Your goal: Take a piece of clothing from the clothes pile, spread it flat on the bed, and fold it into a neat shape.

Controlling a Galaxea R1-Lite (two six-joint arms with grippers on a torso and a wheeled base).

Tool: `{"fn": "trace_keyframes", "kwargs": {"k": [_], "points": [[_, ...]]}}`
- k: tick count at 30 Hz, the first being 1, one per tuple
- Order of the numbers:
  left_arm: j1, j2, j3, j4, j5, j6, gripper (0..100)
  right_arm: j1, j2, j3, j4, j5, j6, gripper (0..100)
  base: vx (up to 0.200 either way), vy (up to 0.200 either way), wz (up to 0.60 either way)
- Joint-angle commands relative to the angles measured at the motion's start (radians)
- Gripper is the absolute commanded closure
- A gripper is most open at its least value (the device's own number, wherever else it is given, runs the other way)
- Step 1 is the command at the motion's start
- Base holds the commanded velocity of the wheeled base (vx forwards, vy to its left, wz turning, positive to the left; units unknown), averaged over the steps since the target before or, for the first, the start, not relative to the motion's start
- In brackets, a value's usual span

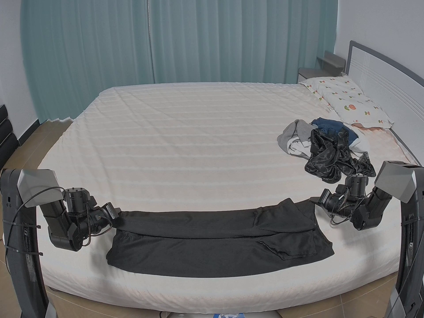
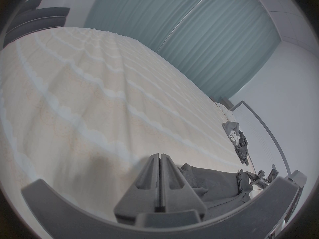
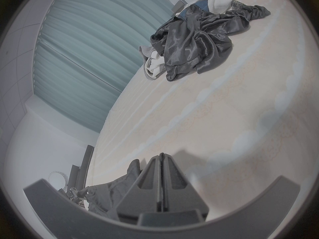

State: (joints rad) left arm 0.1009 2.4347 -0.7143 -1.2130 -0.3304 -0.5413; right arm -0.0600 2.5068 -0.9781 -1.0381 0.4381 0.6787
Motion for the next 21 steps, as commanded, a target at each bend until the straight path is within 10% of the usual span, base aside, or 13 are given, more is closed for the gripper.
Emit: {"fn": "trace_keyframes", "kwargs": {"k": [1, 9, 10, 15, 16, 21], "points": [[0.0, -0.002, 0.009, 0.0, 0.002, 0.0, 100, -0.003, 0.001, -0.005, 0.0, 0.001, 0.001, 100, 0.0, 0.0, 0.0], [-0.007, -0.005, 0.03, 0.0, 0.002, 0.004, 100, 0.002, 0.015, -0.008, -0.02, 0.001, -0.001, 100, 0.0, 0.0, 0.0], [-0.007, -0.005, 0.032, -0.003, 0.002, 0.004, 0, 0.002, 0.015, -0.008, -0.02, 0.001, -0.002, 100, 0.0, 0.0, 0.0], [-0.006, -0.011, 0.03, -0.003, 0.002, 0.003, 0, 0.002, 0.017, -0.007, -0.017, 0.001, -0.002, 100, 0.0, 0.0, 0.0], [-0.003, -0.017, 0.03, -0.003, 0.002, 0.001, 0, 0.002, 0.012, -0.005, -0.02, 0.001, -0.001, 0, 0.0, 0.0, 0.0], [0.026, -0.095, 0.053, 0.0, -0.015, -0.022, 0, -0.001, -0.028, 0.032, -0.037, -0.001, 0.033, 0, 0.0, 0.0, 0.0]]}}
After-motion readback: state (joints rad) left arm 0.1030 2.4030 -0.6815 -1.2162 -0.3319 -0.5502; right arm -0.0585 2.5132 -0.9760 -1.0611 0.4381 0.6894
